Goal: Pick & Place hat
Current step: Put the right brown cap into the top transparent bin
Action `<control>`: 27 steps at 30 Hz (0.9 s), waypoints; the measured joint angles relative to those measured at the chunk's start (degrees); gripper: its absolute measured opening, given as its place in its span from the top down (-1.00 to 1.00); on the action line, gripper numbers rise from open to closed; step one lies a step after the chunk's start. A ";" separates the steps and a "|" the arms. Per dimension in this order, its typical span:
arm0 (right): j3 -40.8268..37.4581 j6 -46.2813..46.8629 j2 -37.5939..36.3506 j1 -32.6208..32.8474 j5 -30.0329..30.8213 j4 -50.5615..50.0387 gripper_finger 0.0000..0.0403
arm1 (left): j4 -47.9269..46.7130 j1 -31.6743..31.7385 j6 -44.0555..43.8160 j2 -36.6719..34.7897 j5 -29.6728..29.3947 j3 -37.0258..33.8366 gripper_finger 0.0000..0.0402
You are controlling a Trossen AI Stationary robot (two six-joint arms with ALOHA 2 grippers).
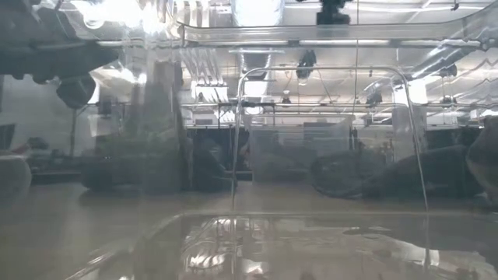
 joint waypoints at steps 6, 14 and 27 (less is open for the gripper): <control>-1.32 0.06 0.00 5.02 -1.44 -4.42 -0.17 | 0.07 0.02 -3.27 0.00 0.06 0.00 1.00; -6.86 4.43 -0.04 12.55 -1.49 -4.49 -0.17 | 0.11 0.00 -7.02 0.00 0.10 0.00 1.00; -19.64 7.68 -0.04 24.91 -1.45 -4.49 -0.17 | 0.13 0.02 -7.13 0.00 0.10 0.02 1.00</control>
